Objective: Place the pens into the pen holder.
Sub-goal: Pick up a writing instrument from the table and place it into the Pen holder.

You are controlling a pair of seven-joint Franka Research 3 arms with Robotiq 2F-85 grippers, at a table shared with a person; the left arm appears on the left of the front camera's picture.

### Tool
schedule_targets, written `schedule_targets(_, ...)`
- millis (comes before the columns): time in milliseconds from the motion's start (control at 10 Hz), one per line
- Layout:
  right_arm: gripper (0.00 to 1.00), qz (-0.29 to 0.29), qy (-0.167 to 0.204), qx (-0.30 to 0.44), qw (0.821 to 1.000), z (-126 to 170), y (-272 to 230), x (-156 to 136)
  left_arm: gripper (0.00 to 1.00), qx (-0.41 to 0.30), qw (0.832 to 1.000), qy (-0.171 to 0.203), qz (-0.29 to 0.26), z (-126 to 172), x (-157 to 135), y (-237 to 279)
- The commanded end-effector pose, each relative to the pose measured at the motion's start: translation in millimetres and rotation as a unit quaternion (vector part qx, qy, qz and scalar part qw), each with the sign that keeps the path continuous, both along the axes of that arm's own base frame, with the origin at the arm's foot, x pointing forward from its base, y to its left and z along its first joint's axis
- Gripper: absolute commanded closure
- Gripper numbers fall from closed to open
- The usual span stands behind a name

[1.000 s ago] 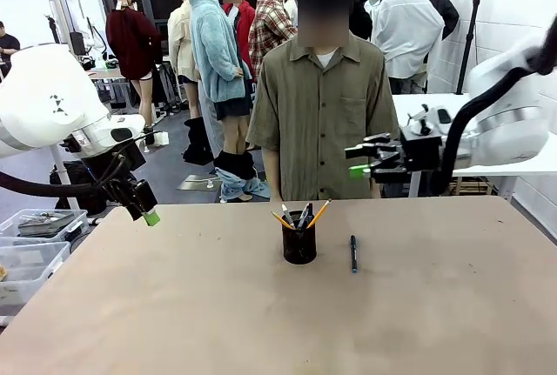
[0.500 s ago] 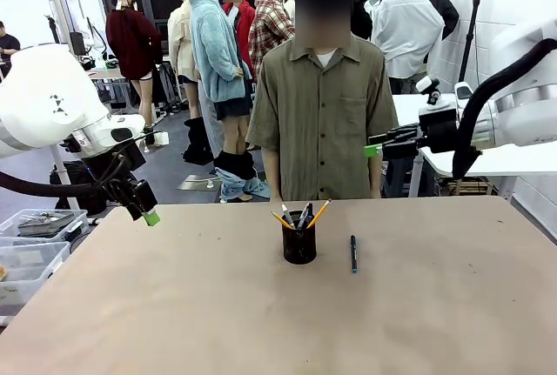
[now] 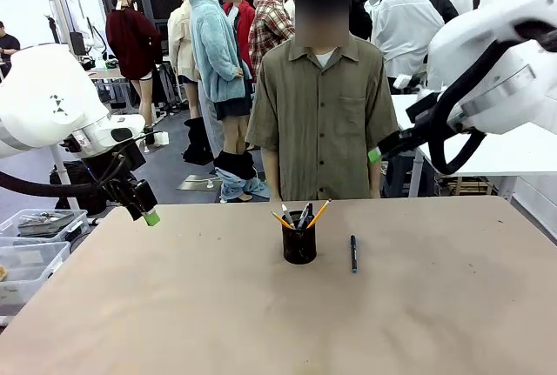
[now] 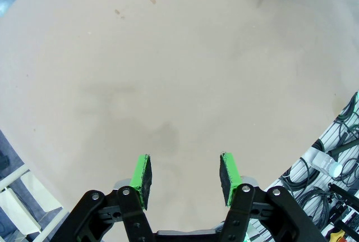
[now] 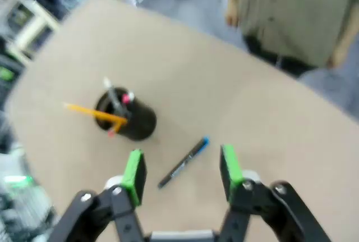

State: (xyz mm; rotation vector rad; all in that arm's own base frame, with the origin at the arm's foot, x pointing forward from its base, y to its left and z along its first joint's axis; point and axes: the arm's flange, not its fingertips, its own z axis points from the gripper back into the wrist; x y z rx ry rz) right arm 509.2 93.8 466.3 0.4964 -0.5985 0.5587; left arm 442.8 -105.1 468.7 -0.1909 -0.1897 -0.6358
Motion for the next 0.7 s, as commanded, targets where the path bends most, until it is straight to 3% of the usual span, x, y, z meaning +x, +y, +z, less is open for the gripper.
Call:
schedule_targets(0, 0.33, 0.002, 0.146, -0.007, 0.989, 31, 23, 12, 0.36, 0.006, 1.000, 0.000, 0.001, 0, 0, 1)
schedule_targets(200, 0.33, -0.035, 0.222, -0.069, 0.972, 24, 37, 15, 0.36, 0.006, 1.000, 0.000, 0.001, 0, 0, 1)
schedule_targets(400, 0.33, -0.082, 0.305, -0.130, 0.940, 2, 55, 13, 0.36, 0.006, 1.000, 0.000, 0.001, 0, 0, 1)
schedule_targets(600, 0.33, -0.118, 0.337, -0.186, 0.915, -24, 73, 16, 0.36, 0.006, 1.000, 0.000, 0.001, 0, 0, 1)
